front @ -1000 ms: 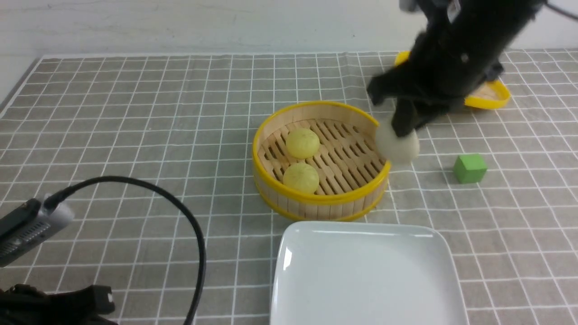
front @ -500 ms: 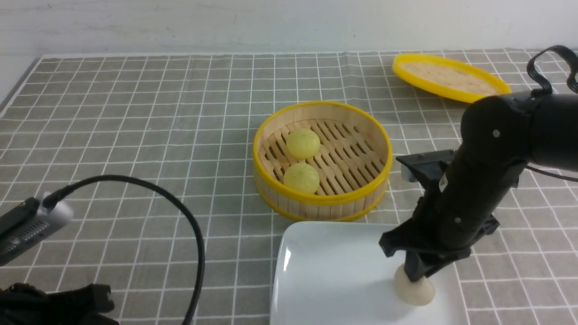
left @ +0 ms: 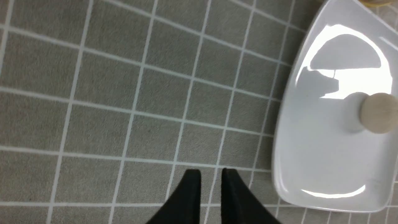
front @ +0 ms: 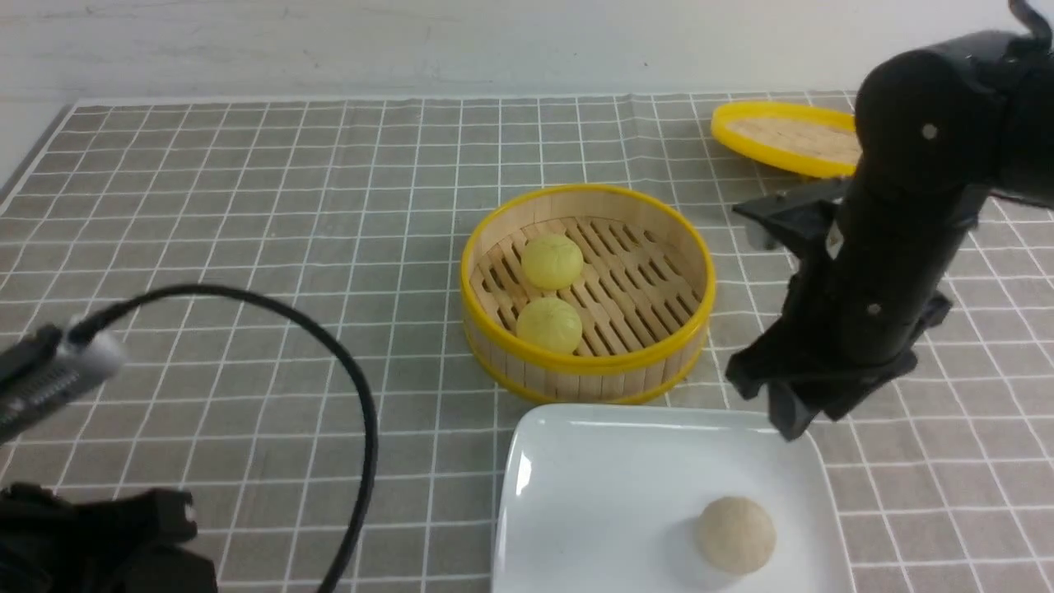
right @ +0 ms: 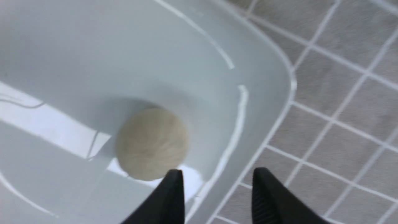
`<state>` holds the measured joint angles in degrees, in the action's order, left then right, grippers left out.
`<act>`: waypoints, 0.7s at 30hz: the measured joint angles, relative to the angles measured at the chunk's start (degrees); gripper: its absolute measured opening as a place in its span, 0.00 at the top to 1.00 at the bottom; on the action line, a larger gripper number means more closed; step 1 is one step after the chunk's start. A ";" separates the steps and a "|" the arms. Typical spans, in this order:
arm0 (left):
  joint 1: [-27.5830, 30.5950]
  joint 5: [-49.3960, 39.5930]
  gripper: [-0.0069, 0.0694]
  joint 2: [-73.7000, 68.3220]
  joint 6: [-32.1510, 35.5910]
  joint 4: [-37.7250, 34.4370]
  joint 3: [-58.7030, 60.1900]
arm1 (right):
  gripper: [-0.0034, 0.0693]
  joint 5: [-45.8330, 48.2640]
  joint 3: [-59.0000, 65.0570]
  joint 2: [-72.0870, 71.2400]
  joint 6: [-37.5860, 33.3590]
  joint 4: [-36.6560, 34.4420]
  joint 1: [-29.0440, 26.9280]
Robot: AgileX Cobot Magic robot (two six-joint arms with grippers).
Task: Put the steamed buns into the plate on the grey tablecloth.
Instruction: 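Reach into the bamboo steamer and grasp a bun with the left gripper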
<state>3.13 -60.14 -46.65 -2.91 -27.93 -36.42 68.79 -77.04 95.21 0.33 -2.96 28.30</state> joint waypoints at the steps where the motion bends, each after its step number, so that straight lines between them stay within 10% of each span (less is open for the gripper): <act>1: 0.00 -0.96 0.73 -0.14 -0.02 0.06 -1.79 | 0.65 0.29 0.16 -1.40 0.68 1.38 0.00; 7: 0.00 -6.13 0.72 -4.69 0.03 0.05 -15.43 | 0.96 0.93 5.03 -13.54 3.05 5.12 0.00; 14: -3.25 -5.66 0.71 -13.59 -0.23 0.04 -22.99 | 0.97 -1.79 18.34 -31.48 3.41 5.23 0.00; 21: -22.27 3.87 0.66 -27.54 -4.44 3.31 -28.61 | 0.97 -5.09 31.31 -44.36 3.40 5.23 0.00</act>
<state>-19.14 -56.27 -74.19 -7.35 -24.62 -65.03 63.70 -45.74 50.85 3.72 2.26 28.30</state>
